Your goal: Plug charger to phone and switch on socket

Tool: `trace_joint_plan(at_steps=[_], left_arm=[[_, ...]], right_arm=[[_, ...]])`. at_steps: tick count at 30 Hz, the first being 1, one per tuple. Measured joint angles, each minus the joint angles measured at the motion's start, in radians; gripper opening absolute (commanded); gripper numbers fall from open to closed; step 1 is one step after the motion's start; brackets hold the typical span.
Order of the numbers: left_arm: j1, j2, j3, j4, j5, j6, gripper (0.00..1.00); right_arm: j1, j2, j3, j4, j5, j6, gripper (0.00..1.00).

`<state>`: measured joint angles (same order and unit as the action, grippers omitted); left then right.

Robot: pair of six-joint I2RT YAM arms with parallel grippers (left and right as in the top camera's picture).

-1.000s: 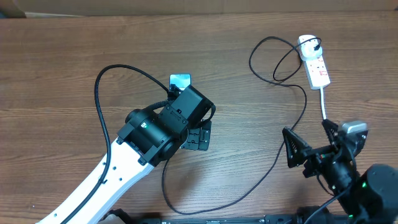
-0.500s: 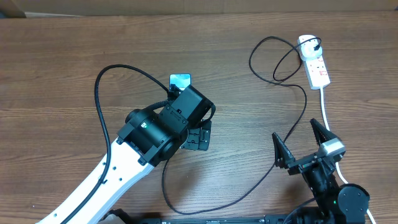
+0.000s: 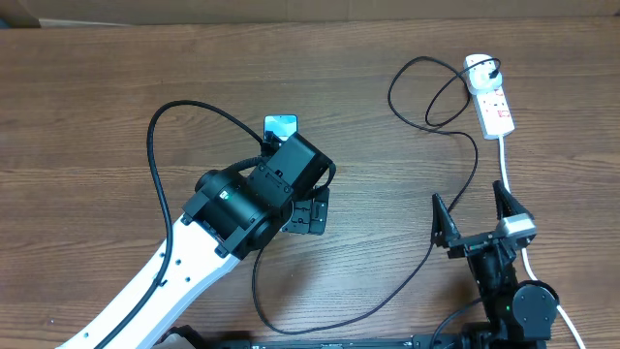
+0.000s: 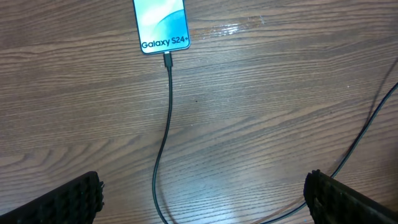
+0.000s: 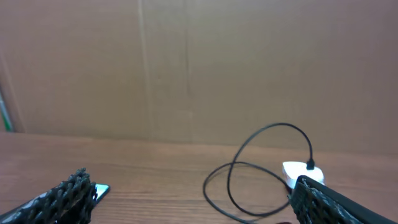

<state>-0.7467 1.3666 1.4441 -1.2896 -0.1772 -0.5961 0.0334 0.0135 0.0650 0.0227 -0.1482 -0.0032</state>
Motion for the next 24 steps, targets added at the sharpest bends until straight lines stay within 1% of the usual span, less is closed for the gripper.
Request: trace_joint_plan(at_steps=[2,6,13,24], left_arm=[[0.000,0.000,0.000,0.000,0.000,0.000,1.00],[0.000,0.000,0.000,0.000,0.000,0.000,1.00],[0.000,0.000,0.000,0.000,0.000,0.000,1.00],[0.000,0.000,0.000,0.000,0.000,0.000,1.00]], right_arm=[[0.000,0.000,-0.040,0.037,0.010,0.000,1.00],[0.000,-0.001,-0.047,0.029,0.030,0.003,1.00],[0.000,-0.002,-0.047,-0.106,0.061,0.003,1.00],[0.000,-0.002,-0.047,-0.108,0.076,0.003,1.00]])
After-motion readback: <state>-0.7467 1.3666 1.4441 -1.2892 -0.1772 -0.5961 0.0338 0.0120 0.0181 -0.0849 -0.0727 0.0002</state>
